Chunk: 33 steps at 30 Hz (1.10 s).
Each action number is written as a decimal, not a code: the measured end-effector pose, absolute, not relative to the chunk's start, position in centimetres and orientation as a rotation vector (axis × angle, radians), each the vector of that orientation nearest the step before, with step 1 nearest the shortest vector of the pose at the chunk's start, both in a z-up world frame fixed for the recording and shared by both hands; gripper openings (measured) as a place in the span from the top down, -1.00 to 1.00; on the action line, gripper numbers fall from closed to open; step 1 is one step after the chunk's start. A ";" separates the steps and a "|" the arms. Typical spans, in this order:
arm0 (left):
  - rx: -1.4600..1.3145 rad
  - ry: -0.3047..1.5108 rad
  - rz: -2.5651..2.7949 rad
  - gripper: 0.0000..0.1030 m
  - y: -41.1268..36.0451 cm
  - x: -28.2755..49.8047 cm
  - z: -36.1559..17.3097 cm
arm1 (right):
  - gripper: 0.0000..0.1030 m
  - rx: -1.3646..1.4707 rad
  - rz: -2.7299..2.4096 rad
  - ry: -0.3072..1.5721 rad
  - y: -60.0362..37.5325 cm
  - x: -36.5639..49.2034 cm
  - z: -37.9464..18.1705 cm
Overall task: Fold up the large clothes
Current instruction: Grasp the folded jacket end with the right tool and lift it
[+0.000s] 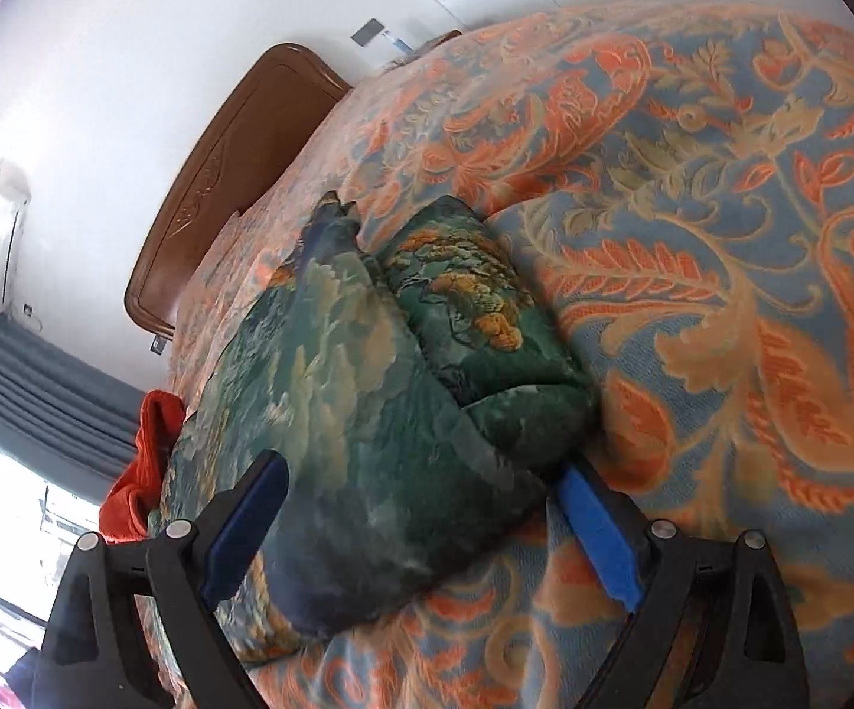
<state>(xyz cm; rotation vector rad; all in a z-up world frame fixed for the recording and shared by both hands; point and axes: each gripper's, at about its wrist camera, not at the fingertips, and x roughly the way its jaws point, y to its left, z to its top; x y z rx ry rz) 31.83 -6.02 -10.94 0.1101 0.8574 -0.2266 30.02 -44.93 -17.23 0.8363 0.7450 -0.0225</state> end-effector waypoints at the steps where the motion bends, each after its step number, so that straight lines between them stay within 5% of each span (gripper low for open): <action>1: 0.118 0.860 -0.224 -0.99 -5.9 31.8 -10.9 | -0.84 0.859 -0.046 0.754 -45.0 30.4 -17.8; 4: 0.137 0.869 -0.230 -0.99 -5.7 31.7 -10.0 | -0.80 0.895 -0.109 0.725 -44.8 30.9 -19.0; 7: 0.134 0.874 -0.263 -0.98 -5.9 32.2 -8.4 | -0.03 0.835 -0.147 0.695 -43.6 30.7 -18.2; 10: 0.115 0.860 -0.337 -0.98 -7.1 33.7 -5.7 | 0.30 0.668 -0.141 0.639 -41.5 29.8 -15.4; 18: 0.049 0.884 -0.664 -0.98 -14.7 39.4 1.7 | 0.33 0.130 -0.050 0.407 -31.5 25.1 -7.2; 33: 0.257 0.988 -0.503 -0.95 -17.0 40.7 1.9 | 0.32 -0.487 0.133 0.208 -15.8 20.4 -5.6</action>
